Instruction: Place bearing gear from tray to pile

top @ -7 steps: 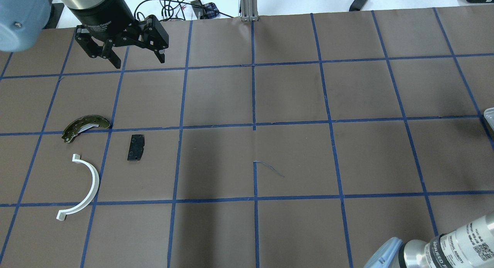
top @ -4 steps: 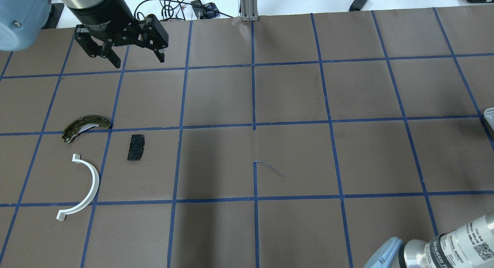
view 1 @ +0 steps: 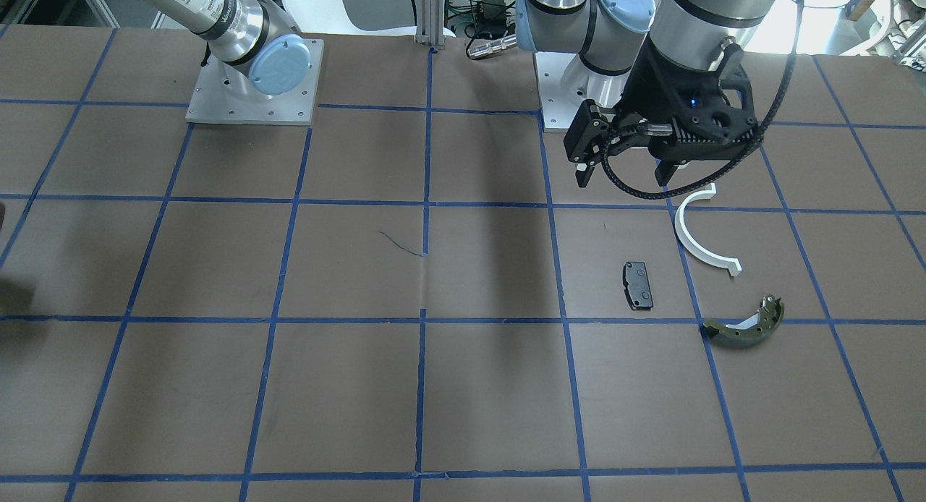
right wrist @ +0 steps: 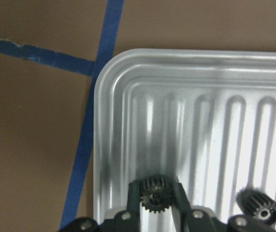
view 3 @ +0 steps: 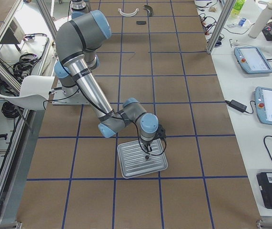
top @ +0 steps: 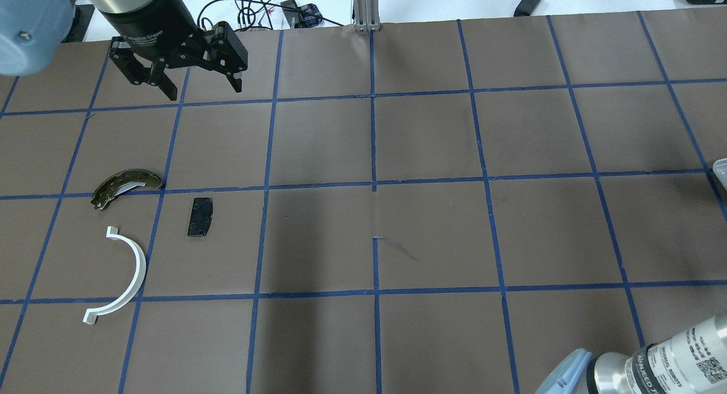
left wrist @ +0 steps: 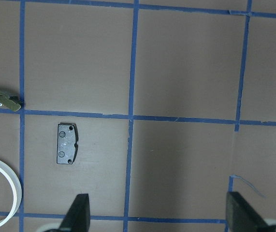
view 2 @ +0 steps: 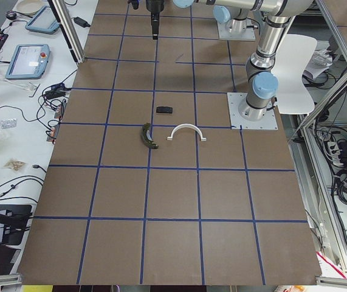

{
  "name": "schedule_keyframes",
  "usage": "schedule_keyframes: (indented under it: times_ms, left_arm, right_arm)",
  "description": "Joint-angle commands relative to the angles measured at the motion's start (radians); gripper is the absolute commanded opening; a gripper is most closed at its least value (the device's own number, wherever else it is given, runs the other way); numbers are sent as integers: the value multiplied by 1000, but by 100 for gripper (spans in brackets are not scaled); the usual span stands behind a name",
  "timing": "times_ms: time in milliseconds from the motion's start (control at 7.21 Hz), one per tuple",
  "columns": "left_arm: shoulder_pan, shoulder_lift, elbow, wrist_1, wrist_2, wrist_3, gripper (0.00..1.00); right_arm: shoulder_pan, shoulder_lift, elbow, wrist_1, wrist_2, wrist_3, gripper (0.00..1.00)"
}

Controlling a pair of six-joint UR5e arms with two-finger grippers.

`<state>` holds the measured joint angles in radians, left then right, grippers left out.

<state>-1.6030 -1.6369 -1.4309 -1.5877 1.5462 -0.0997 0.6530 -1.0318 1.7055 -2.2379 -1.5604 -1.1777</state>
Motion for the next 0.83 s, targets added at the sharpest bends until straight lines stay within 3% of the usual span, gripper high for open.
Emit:
schedule_keyframes:
  times_ms: [0, 139, 416, 693]
  left_arm:
    - [0, 0, 0, 0, 0, 0, 100]
    - [0, 0, 0, 0, 0, 0, 100]
    - [0, 0, 0, 0, 0, 0, 100]
    - [0, 0, 0, 0, 0, 0, 100]
  right_arm:
    - [8, -42, 5, 24, 2, 12, 9]
    - [25, -104, 9, 88, 14, 45, 9]
    - [191, -224, 26, 193, 0, 267, 9]
    - [385, -284, 65, 215, 2, 534, 9]
